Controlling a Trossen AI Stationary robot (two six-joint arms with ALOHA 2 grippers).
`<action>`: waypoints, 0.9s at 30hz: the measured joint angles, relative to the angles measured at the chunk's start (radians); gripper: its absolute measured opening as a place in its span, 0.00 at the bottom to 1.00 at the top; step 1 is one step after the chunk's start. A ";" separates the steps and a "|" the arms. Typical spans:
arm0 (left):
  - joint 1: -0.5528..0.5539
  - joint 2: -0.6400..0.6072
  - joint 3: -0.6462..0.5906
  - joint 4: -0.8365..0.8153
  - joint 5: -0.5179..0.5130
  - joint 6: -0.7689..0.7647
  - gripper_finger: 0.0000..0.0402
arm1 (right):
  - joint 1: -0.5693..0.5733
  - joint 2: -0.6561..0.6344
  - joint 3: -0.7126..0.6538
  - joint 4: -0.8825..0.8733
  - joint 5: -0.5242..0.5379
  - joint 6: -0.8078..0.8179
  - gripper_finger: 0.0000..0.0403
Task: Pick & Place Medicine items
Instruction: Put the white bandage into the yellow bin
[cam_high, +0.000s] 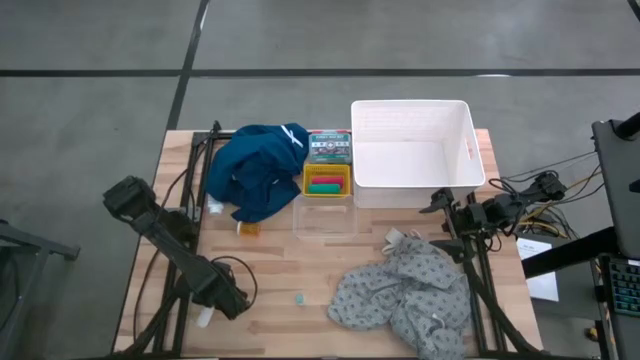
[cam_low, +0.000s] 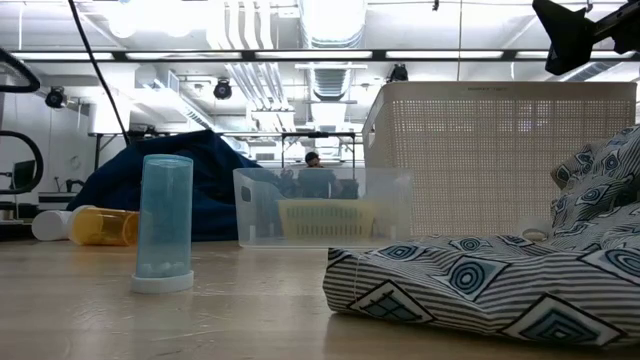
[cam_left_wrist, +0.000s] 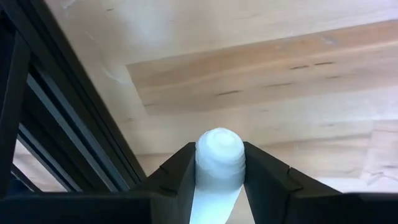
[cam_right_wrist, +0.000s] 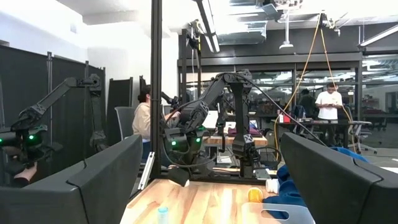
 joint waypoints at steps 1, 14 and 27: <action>0.002 -0.005 0.003 -0.002 -0.005 -0.003 0.30 | 0.000 0.000 0.000 0.000 0.000 0.000 0.94; 0.016 -0.127 0.046 -0.026 -0.366 0.004 0.30 | 0.000 0.000 0.000 0.000 0.000 0.000 0.94; 0.049 -0.263 0.046 0.049 -0.883 0.290 0.30 | 0.000 0.000 0.000 0.000 0.000 0.000 0.94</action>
